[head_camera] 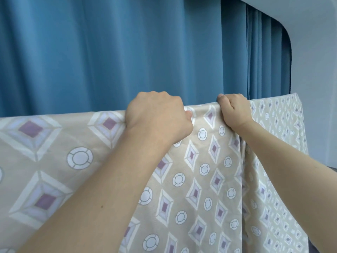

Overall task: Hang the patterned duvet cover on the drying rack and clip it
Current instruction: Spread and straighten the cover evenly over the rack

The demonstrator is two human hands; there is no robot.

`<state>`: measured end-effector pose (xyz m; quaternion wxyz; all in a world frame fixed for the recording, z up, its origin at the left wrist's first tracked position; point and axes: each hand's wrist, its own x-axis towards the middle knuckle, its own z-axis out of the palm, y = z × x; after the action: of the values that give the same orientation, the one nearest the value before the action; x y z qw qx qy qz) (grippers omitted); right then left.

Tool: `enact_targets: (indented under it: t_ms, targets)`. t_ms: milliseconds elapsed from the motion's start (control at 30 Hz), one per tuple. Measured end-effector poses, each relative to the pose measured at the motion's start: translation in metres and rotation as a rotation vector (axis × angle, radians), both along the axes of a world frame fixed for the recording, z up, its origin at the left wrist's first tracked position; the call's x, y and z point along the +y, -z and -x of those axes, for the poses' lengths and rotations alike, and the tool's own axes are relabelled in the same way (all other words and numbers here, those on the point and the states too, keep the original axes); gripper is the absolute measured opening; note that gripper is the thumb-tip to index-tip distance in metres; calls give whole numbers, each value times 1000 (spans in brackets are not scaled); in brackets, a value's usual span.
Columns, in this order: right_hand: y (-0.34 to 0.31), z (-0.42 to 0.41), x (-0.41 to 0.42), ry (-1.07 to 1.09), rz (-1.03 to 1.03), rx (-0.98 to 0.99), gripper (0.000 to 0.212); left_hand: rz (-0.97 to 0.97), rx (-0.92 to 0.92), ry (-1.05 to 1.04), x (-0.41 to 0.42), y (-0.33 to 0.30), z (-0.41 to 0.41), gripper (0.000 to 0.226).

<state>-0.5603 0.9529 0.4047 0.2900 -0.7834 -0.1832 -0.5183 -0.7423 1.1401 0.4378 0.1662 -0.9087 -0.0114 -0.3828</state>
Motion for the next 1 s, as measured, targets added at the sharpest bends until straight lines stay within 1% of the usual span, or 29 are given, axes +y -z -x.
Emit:
enact_targets:
  t_ms: [100,167,233,333,433,500,600,700,767,833,900,1000]
  targets:
    - [-9,-2,-6,-23,31,93,69,-13,12,-6,2,-2,1,39]
    - [-17,-4,-18,-54,48,183,77,-28,23,-12,2,-6,1,41]
    - [-22,-5,-31,-55,57,232,75,-44,61,-12,-1,-9,2,41]
    - [-20,-11,-47,0,93,230,74,-23,170,-34,-13,-14,-1,35]
    - [-19,-18,-61,-107,35,218,64,2,280,-133,-31,-23,-9,34]
    - [-22,-27,-70,-169,41,217,63,-4,291,-146,-54,-26,-22,30]
    - [-29,-47,-85,-167,128,202,67,28,204,-27,-100,-22,-56,24]
    - [-32,-71,-107,-135,215,256,69,66,103,107,-140,-17,-97,24]
    - [-29,-83,-118,-153,253,267,64,68,84,114,-152,-10,-121,21]
    - [-26,-95,-129,-171,262,251,57,15,27,86,-155,1,-141,19]
    - [-23,-103,-137,-164,255,226,55,-44,-61,51,-149,9,-148,22]
    - [-18,-126,-155,-148,211,198,54,-36,-111,-6,-143,14,-151,30]
